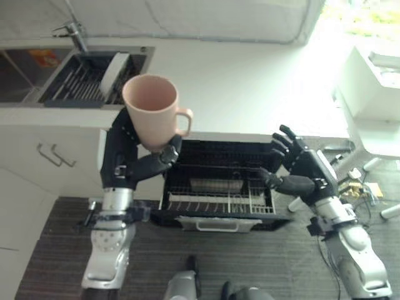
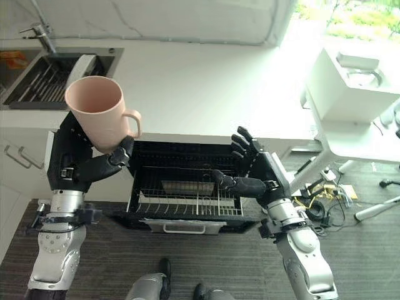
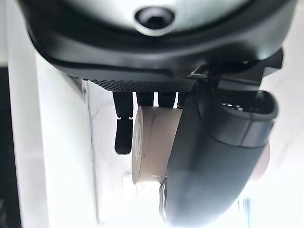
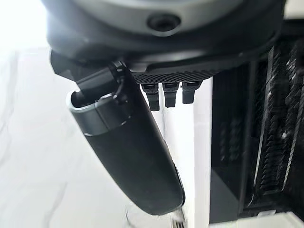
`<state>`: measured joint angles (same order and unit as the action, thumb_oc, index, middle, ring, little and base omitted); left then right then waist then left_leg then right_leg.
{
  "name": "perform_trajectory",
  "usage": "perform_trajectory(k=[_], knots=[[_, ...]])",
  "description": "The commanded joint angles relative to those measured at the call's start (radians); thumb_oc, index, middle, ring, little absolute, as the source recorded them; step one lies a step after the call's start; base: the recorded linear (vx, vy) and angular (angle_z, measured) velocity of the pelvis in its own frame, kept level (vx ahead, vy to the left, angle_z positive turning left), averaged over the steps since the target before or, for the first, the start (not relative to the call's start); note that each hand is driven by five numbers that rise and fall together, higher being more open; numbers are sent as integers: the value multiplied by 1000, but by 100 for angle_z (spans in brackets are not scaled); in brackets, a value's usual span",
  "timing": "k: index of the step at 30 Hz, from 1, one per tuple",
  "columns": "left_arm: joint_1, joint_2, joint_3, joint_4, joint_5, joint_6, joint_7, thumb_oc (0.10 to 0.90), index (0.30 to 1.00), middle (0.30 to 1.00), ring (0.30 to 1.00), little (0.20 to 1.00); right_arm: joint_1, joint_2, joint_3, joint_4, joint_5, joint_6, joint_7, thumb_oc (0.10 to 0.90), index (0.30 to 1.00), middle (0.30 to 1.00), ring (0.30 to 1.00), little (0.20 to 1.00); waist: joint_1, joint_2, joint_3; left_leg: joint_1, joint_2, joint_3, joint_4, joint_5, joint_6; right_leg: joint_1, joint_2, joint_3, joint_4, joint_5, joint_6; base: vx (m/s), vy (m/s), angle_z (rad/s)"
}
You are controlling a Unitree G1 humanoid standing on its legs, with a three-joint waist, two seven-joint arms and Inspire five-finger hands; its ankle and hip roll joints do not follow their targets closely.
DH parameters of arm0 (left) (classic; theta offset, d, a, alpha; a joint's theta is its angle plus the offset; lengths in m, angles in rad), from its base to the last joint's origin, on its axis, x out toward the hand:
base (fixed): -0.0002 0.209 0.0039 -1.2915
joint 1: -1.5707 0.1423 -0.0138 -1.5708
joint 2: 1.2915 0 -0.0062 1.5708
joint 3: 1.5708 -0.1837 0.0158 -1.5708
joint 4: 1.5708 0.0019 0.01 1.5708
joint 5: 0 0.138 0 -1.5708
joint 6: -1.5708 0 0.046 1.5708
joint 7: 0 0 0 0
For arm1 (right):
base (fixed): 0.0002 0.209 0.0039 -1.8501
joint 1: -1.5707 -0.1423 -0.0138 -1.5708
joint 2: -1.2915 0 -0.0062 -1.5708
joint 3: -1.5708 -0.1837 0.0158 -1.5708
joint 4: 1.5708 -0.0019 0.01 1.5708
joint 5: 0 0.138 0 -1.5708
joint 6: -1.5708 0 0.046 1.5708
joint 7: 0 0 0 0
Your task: Place the dishes in the dishwasher.
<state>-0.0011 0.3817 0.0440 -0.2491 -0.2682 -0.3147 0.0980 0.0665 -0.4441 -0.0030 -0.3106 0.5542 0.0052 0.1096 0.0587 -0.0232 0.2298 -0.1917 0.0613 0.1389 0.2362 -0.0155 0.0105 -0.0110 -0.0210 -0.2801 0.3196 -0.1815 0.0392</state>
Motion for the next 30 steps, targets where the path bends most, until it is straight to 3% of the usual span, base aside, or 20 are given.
perform_trajectory(k=[1,3,6,11,16,24,30], knots=[[-44,84,33,-84,6,-127,-6,400,300,300,300,300,-42,45,-14,-106,28,-137,22,800,900,900,900,900,-12,-4,-78,-7,42,-48,64,-82,-52,16,-163,6,-20,231,149,31,-155,21],[-73,91,34,-79,22,-115,9,400,300,300,300,300,-65,47,5,-99,50,-144,31,800,900,900,900,900,-8,-17,-66,3,61,-45,64,-89,-75,-38,-229,7,-20,150,144,-7,-320,19],[-96,100,21,-81,41,-104,33,400,300,300,300,300,-84,47,18,-106,54,-138,19,800,900,900,900,900,-28,-30,-63,10,77,-56,64,-114,-89,-130,-268,87,-20,150,165,29,-321,2],[-51,83,-1,-110,61,-76,43,400,300,300,300,300,-75,14,4,-139,96,-54,33,800,900,900,900,900,-32,-31,-103,22,125,-38,64,-113,-113,-134,-249,83,-20,94,162,88,-202,31],[-9,96,-6,-110,108,-52,67,400,300,300,300,300,-80,-25,-6,-133,209,1,78,800,900,900,900,900,-23,-10,-123,23,172,-39,64,-98,-144,-114,-217,67,-20,62,138,46,-167,-10],[-83,115,-119,-16,267,-62,174,400,300,300,300,300,-181,-27,73,-101,322,6,131,800,900,900,900,900,-29,10,-130,25,194,-44,64,-89,-159,-103,-197,48,-20,47,119,-37,-67,-7],[-141,108,-206,29,263,-87,125,400,300,300,300,300,-231,-14,130,-79,360,1,132,800,900,900,900,900,-32,20,-144,39,189,-44,64,-99,-159,-92,-194,60,-20,40,118,0,-1,-1]])
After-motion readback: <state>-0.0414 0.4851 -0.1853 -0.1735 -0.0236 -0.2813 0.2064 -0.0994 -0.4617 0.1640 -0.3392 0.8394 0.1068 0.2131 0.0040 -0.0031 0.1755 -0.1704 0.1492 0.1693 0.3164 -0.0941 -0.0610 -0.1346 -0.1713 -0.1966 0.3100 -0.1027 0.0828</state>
